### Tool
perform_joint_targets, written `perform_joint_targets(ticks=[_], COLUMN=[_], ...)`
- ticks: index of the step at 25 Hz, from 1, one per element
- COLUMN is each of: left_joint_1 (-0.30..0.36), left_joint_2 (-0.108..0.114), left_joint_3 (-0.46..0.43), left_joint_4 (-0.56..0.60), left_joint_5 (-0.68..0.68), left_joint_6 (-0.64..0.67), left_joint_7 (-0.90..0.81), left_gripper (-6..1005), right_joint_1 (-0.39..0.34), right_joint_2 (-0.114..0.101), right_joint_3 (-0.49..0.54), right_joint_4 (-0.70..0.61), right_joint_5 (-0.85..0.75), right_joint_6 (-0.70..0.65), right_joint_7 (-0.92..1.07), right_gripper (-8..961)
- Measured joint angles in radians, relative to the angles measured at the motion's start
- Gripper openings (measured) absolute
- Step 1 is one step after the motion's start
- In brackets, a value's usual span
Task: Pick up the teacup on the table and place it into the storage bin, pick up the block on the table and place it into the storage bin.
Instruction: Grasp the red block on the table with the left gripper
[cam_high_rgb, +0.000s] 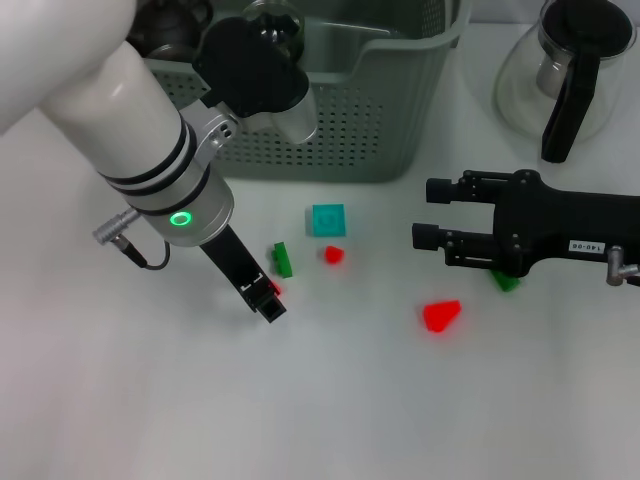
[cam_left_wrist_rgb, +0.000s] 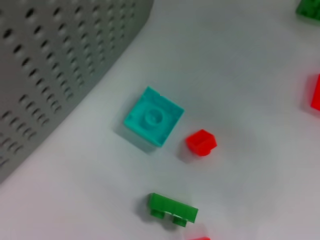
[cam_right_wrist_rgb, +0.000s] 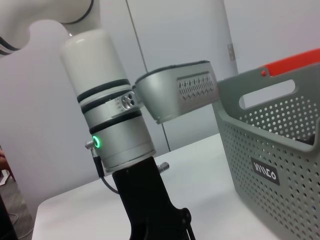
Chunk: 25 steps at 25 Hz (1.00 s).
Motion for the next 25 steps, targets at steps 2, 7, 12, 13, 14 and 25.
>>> perform_joint_targets(ticks=[2,7,12,13,14,25], left_joint_1=[-0.005,-0.012,-0.024,-0.028,-0.029,-0.047], left_joint_2=[0.0,-0.001,-0.002,-0.001,-0.001,0.001], left_joint_3=[0.002,0.015,0.025,0.026,0.026,0.029], left_joint_4=[-0.017,-0.03,-0.049,-0.057,-0.061,-0.111], left_joint_5=[0.004,0.004,0.007,0.008,0.008,0.011], left_joint_6=[-0.011,-0.031,-0.05,-0.056,-0.059,-0.084], left_joint_7=[-0.005,-0.015,-0.029,-0.031,-0.031,-0.032], left_gripper=[688,515,477,469,466,430], right_joint_1=[-0.001,-0.005,-0.005,-0.005,-0.005,-0.006], right_joint_2=[0.001,0.001,0.001,0.001,0.001,0.001], right_joint_3=[0.0,0.0,0.0,0.0,0.0,0.0], right_joint_4=[0.0,0.0,0.0,0.0,0.0,0.0], right_joint_5=[0.0,0.0,-0.002,-0.002,-0.002,-0.001], right_joint_6=[0.001,0.001,0.001,0.001,0.001,0.001], right_joint_7=[0.0,0.0,0.0,-0.001,-0.001,-0.001], right_gripper=[674,674,675,675,675,675])
